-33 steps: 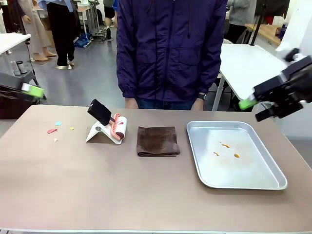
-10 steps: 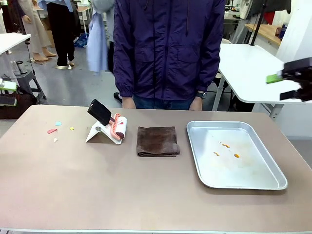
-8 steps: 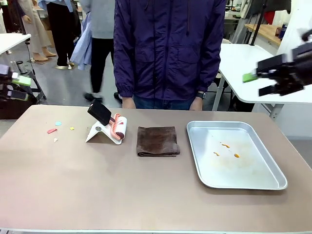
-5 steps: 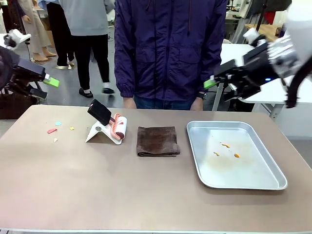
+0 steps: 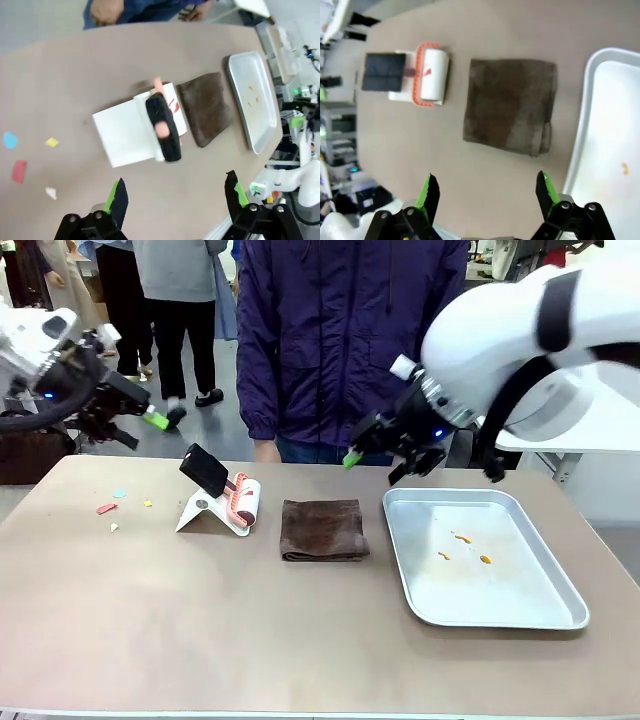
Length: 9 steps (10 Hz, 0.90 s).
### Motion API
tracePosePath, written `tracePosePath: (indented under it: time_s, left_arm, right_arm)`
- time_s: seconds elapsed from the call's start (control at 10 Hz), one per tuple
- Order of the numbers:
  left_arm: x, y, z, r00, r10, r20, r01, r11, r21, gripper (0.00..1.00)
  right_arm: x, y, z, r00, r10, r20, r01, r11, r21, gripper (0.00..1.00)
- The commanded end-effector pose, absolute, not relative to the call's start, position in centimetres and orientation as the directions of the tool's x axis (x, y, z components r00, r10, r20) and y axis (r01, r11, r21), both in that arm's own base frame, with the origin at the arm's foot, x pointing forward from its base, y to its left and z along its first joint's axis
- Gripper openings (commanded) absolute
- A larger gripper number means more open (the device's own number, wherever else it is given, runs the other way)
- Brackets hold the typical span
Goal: Clean the surface of the table.
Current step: Hold the Lint Roller with your left hand and the towel with your right hand.
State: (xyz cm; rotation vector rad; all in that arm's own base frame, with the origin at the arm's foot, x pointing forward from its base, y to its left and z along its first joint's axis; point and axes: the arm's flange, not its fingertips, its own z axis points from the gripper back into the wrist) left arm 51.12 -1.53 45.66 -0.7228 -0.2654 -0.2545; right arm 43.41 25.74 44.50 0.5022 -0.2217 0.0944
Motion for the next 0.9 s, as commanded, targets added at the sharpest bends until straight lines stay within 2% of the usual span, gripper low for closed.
tracePosePath:
  time_s: [0.0,0.4,0.8]
  left_arm:
    - [52.9,-3.2,45.9,0.951,-0.118,0.286,0.283,0.705,-0.650,1.00]
    - [55.1,-5.2,42.4,0.977,-0.102,0.186,0.199,0.750,-0.630,1.00]
    - [55.6,-5.7,40.8,0.988,-0.053,0.143,0.134,0.754,-0.643,1.00]
  right_arm:
    - [45.3,27.9,43.1,0.984,0.061,0.165,-0.126,0.897,0.424,1.00]
    - [44.3,30.4,39.7,0.989,0.126,0.079,-0.148,0.889,0.433,1.00]
    - [44.2,30.0,39.3,0.990,0.123,0.067,-0.140,0.895,0.423,1.00]
